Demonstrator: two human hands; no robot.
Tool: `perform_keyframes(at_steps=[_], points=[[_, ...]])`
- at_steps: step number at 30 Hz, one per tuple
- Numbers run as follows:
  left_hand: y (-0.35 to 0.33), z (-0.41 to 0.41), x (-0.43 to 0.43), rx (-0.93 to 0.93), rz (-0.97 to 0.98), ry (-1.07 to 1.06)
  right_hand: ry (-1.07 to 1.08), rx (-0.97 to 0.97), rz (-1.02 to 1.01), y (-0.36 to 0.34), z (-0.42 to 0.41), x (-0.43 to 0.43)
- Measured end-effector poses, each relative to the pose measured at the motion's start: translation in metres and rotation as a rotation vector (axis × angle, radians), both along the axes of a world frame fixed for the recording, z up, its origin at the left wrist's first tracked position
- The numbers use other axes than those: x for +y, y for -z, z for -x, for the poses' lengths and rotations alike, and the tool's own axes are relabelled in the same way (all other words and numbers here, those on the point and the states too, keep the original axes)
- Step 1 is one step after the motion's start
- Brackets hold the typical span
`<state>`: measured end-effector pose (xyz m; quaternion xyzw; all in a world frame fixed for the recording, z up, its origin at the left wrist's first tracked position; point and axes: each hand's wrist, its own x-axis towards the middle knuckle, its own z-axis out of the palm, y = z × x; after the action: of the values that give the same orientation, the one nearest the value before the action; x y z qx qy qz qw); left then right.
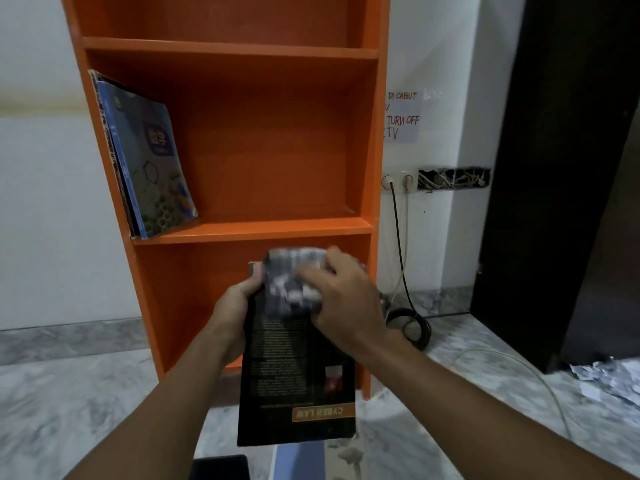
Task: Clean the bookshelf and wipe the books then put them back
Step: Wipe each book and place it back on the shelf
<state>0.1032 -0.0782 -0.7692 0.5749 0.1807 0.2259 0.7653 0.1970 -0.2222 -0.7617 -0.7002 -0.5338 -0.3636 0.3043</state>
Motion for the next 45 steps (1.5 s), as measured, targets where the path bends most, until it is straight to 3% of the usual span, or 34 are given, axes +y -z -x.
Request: perform_keyframes(at_steps=[1, 3, 6, 8, 12, 14, 17, 20, 22, 24, 25, 27, 29, 31, 33, 34, 36, 40, 42, 45], points=[[-0.002, 0.001, -0.001, -0.006, 0.013, -0.013, 0.003, -0.035, 0.068, 0.024, -0.002, -0.003], [-0.005, 0.004, -0.001, -0.011, 0.018, -0.046, -0.094, -0.053, 0.401, 0.072, -0.002, -0.017], [-0.005, 0.006, 0.003, -0.006, 0.021, -0.084, -0.292, 0.141, 1.012, 0.094, 0.006, -0.033], [-0.006, 0.007, 0.004, -0.004, 0.016, -0.123, -0.311, 0.337, 0.977, 0.078, 0.014, -0.033], [-0.007, 0.006, -0.002, -0.012, 0.049, -0.131, -0.422, 0.571, 0.509, 0.002, 0.027, -0.027], [-0.005, 0.004, -0.001, -0.008, 0.054, -0.102, -0.408, 0.439, 0.226, -0.034, 0.024, -0.023], [-0.01, 0.0, -0.006, -0.035, 0.0, 0.003, -0.099, 0.138, 0.008, -0.029, 0.019, -0.009], [-0.022, -0.001, -0.017, -0.056, 0.027, -0.029, -0.095, 0.066, 0.241, 0.04, 0.034, -0.003], [-0.025, -0.002, -0.015, -0.07, 0.047, -0.092, -0.186, -0.013, 0.696, 0.074, 0.048, -0.009], [-0.026, -0.001, -0.013, -0.079, 0.023, -0.127, -0.272, 0.095, 1.058, 0.078, 0.06, -0.016], [-0.024, 0.0, -0.009, -0.075, 0.019, -0.144, -0.299, 0.214, 1.071, 0.069, 0.065, -0.017], [-0.023, 0.001, -0.005, -0.085, 0.035, -0.177, -0.316, 0.421, 0.914, 0.04, 0.066, -0.016], [-0.023, 0.004, -0.002, -0.065, 0.04, -0.197, -0.333, 0.486, 0.652, 0.002, 0.059, -0.013], [-0.021, 0.003, 0.003, -0.045, 0.026, -0.148, -0.271, 0.401, 0.335, -0.031, 0.047, -0.008], [-0.022, 0.003, -0.001, -0.059, 0.011, -0.124, -0.062, 0.166, 0.058, -0.037, 0.035, 0.0], [-0.022, 0.002, -0.003, -0.076, 0.004, -0.094, -0.001, 0.114, 0.013, -0.028, 0.032, 0.002], [-0.027, 0.002, -0.012, -0.096, 0.038, -0.095, -0.046, 0.122, 0.129, 0.005, 0.036, 0.001], [-0.028, 0.004, -0.004, -0.13, 0.056, -0.25, -0.3, 0.054, 0.717, 0.048, 0.048, -0.015], [-0.028, 0.008, -0.003, -0.12, 0.048, -0.268, -0.286, 0.161, 0.552, 0.042, 0.045, -0.014], [-0.027, 0.006, -0.004, -0.095, 0.055, -0.283, -0.118, 0.311, -0.044, 0.01, 0.025, -0.006]])
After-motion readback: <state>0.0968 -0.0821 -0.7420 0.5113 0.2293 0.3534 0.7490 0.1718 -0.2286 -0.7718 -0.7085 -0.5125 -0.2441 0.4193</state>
